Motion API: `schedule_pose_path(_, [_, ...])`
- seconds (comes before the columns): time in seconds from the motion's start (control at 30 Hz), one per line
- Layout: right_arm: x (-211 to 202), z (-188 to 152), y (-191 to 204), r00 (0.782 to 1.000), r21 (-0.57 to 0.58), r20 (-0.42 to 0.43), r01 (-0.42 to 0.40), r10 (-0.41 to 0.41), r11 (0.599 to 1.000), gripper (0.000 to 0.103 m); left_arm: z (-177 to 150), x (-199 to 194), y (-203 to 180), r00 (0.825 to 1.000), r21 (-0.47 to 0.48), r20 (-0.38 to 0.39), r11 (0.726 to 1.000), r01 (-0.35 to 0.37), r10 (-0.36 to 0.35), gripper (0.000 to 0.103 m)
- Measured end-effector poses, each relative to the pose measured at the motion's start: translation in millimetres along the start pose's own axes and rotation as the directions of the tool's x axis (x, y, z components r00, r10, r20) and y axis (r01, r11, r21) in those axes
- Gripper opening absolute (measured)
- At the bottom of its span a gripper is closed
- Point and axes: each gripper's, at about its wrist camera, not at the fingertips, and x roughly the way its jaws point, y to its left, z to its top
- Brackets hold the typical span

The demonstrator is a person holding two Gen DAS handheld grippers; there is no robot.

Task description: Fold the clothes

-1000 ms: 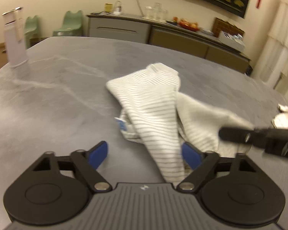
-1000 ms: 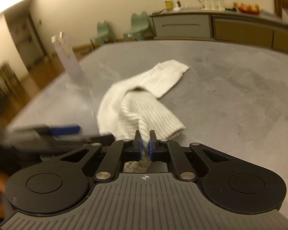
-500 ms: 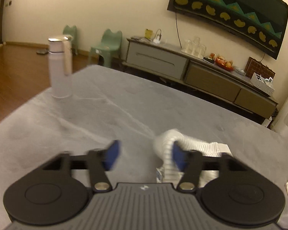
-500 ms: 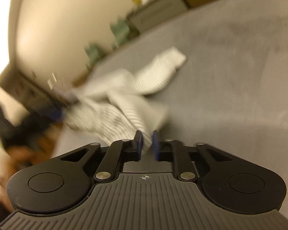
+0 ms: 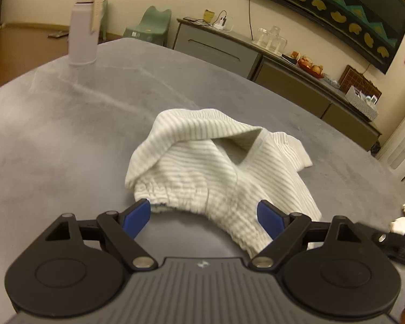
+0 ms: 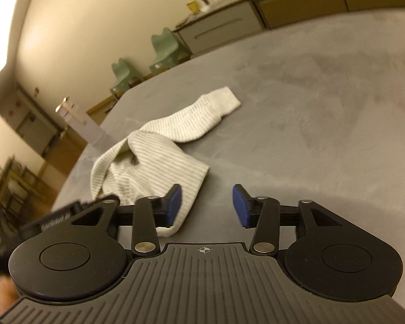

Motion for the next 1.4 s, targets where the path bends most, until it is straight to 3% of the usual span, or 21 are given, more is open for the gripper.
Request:
schedule_pose_path(0.2, [46, 48, 14, 0.994, -0.174, 0.053, 0.101, -0.093, 0.98, 0.061, 4, 18, 3, 0.999, 0.085, -0.022, 0.996, -0.038, 0.04, 0.078])
schedule_pose_path(0.4, [120, 67, 38, 0.986, -0.355, -0.003, 0.153, -0.164, 0.923, 0.06, 8, 20, 17, 0.998, 0.163, -0.017, 0.985, -0.057, 0.061, 0.077])
schedule_pose_path(0.43, [125, 66, 38, 0.985, -0.372, -0.009, 0.155, -0.17, 0.915, 0.057, 9, 19, 21, 0.998, 0.164, -0.015, 0.985, -0.06, 0.063, 0.077])
schedule_pose_path(0.47, [127, 66, 41, 0.985, -0.406, -0.001, 0.159, -0.175, 0.9, 0.035, 10, 17, 25, 0.998, 0.158, -0.014, 0.985, -0.065, 0.068, 0.076])
schedule_pose_path(0.53, [127, 65, 48, 0.984, -0.477, -0.007, 0.156, -0.181, 0.865, 0.008, 13, 13, 36, 0.996, 0.125, -0.015, 0.989, -0.081, 0.083, 0.073])
schedule_pose_path(0.6, [115, 68, 57, 0.988, -0.52, -0.018, 0.121, -0.152, 0.845, 0.008, 16, 8, 49, 0.995, 0.077, -0.022, 0.992, -0.095, 0.097, 0.065])
schedule_pose_path(0.63, [103, 76, 62, 0.991, -0.513, -0.008, 0.109, -0.132, 0.852, 0.007, 18, 6, 55, 0.994, 0.053, -0.026, 0.993, -0.101, 0.103, 0.064])
schedule_pose_path(0.7, [64, 106, 73, 0.999, -0.418, 0.02, 0.032, -0.026, 0.908, 0.007, 20, 1, 65, 0.993, 0.013, -0.026, 0.993, -0.118, 0.118, 0.063])
schedule_pose_path(0.8, [24, 157, 89, 0.992, -0.243, 0.08, -0.072, 0.094, 0.967, 0.008, 21, -1, 71, 0.989, -0.01, -0.014, 0.989, -0.15, 0.15, 0.061])
schedule_pose_path(0.83, [30, 172, 92, 0.992, -0.197, 0.084, -0.076, 0.094, 0.978, 0.009, 21, 0, 71, 0.988, -0.017, -0.017, 0.988, -0.154, 0.154, 0.061])
schedule_pose_path(0.87, [47, 182, 95, 0.996, -0.179, 0.071, -0.04, 0.054, 0.983, 0.016, 21, 0, 71, 0.987, -0.017, -0.016, 0.987, -0.16, 0.159, 0.062])
schedule_pose_path(0.9, [70, 187, 95, 0.999, -0.176, 0.048, 0.014, -0.006, 0.984, 0.03, 20, -1, 70, 0.986, -0.009, -0.012, 0.986, -0.167, 0.166, 0.062])
schedule_pose_path(0.93, [90, 184, 93, 0.997, -0.184, 0.024, 0.079, -0.076, 0.98, 0.058, 19, -3, 69, 0.985, -0.003, -0.007, 0.985, -0.171, 0.171, 0.062])
schedule_pose_path(0.97, [109, 180, 92, 0.989, -0.197, 0.003, 0.144, -0.146, 0.97, 0.063, 17, -7, 69, 0.986, -0.004, -0.003, 0.986, -0.164, 0.164, 0.063])
schedule_pose_path(1.0, [113, 169, 91, 0.979, -0.223, 0.005, 0.201, -0.205, 0.954, 0.061, 15, -11, 71, 0.99, -0.013, -0.002, 0.99, -0.144, 0.144, 0.065])
schedule_pose_path(1.03, [108, 154, 90, 0.979, -0.238, 0.019, 0.201, -0.202, 0.95, 0.061, 13, -15, 72, 0.993, -0.024, -0.004, 0.993, -0.115, 0.115, 0.065])
schedule_pose_path(1.13, [79, 96, 80, 0.997, -0.207, 0.002, 0.08, -0.081, 0.975, 0.066, 9, -19, 71, 0.999, -0.033, -0.007, 0.999, -0.036, 0.035, 0.068])
schedule_pose_path(1.23, [67, 35, 79, 0.999, -0.28, -0.025, 0.029, -0.037, 0.959, 0.067, 5, -16, 60, 0.999, -0.004, -0.015, 0.999, -0.035, 0.035, 0.07])
schedule_pose_path(1.33, [81, 8, 87, 0.996, -0.373, -0.007, 0.077, -0.085, 0.925, 0.066, 3, -10, 52, 0.997, 0.037, -0.009, 0.997, -0.073, 0.073, 0.057])
schedule_pose_path(1.4, [93, 5, 92, 0.992, -0.405, 0.037, 0.126, -0.122, 0.906, 0.065, 1, -9, 49, 0.994, 0.07, 0.005, 0.991, -0.111, 0.111, 0.036])
